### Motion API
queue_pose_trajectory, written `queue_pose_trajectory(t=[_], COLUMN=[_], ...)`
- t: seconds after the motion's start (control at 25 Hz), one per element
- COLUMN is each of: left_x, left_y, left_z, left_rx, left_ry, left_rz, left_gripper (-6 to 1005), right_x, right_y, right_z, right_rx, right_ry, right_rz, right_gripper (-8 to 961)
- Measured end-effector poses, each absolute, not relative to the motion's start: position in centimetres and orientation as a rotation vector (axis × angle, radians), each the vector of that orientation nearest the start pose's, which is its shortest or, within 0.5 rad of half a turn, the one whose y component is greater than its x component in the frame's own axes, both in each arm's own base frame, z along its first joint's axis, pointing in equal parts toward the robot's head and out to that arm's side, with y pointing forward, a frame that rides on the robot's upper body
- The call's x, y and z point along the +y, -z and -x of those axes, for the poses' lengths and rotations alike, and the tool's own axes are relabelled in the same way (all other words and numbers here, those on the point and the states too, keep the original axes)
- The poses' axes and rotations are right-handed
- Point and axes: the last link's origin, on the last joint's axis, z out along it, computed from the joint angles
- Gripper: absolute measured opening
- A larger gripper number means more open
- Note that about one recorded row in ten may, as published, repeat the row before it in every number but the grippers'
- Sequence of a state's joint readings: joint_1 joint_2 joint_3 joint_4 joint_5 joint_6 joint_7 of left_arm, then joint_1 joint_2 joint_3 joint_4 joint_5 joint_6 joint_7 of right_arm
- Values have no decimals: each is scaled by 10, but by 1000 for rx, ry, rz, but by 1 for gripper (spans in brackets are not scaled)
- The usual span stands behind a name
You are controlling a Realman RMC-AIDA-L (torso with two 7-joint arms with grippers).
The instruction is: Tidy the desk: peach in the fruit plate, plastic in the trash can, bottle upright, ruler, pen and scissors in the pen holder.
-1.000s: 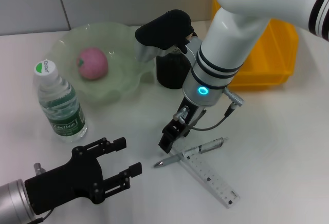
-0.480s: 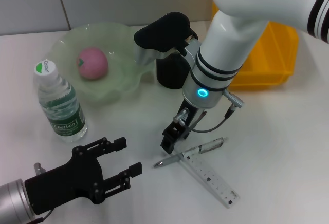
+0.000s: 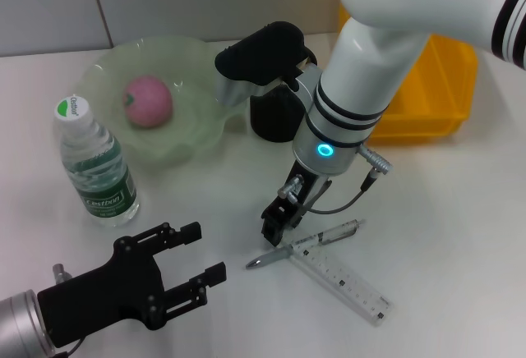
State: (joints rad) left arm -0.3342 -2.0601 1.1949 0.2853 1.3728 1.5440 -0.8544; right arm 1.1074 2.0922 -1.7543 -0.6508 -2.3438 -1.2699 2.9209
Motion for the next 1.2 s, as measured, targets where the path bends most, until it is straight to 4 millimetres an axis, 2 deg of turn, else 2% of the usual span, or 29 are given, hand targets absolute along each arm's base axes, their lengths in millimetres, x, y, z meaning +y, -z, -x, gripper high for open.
queue_pose_trajectory(t=[0.76,1.2], left_x=[238,239], left_y=[59,58], left_z=[291,291], left_rx=[-510,-501], left_ry=[1002,1001], left_rz=[2636,2636], left_gripper=[669,669], right_x=[374,384], right_y=[109,92], right_z=[-117,-116], right_rx=[1091,1107], right_ry=[662,520], right_rz=[2612,2678], right_gripper=[364,364])
